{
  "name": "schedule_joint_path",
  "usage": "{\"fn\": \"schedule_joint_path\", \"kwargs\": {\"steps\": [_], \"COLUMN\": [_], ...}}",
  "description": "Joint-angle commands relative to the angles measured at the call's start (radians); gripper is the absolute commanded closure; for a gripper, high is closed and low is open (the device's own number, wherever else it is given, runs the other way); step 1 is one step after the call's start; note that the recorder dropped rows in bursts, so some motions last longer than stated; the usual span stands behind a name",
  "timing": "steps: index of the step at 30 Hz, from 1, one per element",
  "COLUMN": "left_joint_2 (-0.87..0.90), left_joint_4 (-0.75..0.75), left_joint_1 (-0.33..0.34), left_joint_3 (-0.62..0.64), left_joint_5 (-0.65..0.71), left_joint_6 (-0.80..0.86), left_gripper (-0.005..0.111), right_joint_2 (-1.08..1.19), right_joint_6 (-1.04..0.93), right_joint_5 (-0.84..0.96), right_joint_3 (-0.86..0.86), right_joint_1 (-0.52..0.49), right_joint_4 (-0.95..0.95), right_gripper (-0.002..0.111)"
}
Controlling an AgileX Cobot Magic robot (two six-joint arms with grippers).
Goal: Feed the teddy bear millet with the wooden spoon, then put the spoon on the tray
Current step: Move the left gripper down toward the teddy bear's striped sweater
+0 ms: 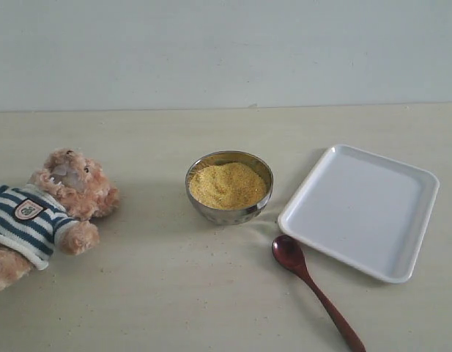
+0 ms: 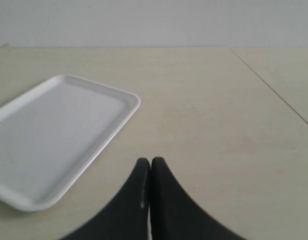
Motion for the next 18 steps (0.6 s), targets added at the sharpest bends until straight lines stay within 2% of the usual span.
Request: {"fn": "schedule_joint_path", "kwargs": {"steps": [1, 6, 8, 10, 12, 14, 16, 17, 18], "left_joint_2": [0.291, 0.487, 0.526, 0.554, 0.572, 0.584, 0.587, 0.587, 0.583], "left_joint_4": [0.095, 0.310, 0.363, 0.390, 0.405, 0.414, 0.412, 0.402, 0.385], "left_joint_1": [-0.010, -0.010, -0.010, -0.010, -0.010, -0.010, -0.010, -0.010, -0.010], "left_joint_3": [-0.297, -0.503, -0.540, -0.547, -0.545, -0.541, -0.535, -0.531, -0.528], "left_joint_5": [0.225, 0.232, 0.232, 0.238, 0.257, 0.261, 0.263, 0.268, 0.268], "left_joint_6": [0.132, 0.077, 0.077, 0.060, 0.045, -0.031, -0.038, -0.026, -0.013], "left_gripper": [0.102, 0.100, 0.093, 0.078, 0.058, 0.029, 0.002, -0.004, -0.003], "right_joint_2": [-0.005, -0.005, -0.005, -0.005, -0.005, -0.005, -0.005, -0.005, -0.005], "right_joint_6": [-0.003, -0.003, -0.003, -0.003, -0.003, -0.003, -0.003, -0.003, -0.003], "right_joint_5": [-0.011, -0.011, -0.011, -0.011, -0.011, -0.011, -0.011, -0.011, -0.011], "right_joint_3": [-0.001, -0.001, -0.001, -0.001, -0.001, -0.001, -0.001, -0.001, -0.001], "right_joint_1": [-0.005, -0.005, -0.005, -0.005, -0.005, -0.005, -0.005, -0.005, -0.005], "right_joint_4": [-0.006, -0.006, -0.006, -0.006, -0.006, -0.006, -0.006, -0.006, -0.006], "right_gripper": [0.108, 0.108, 0.108, 0.108, 0.108, 0.108, 0.108, 0.108, 0.108]}}
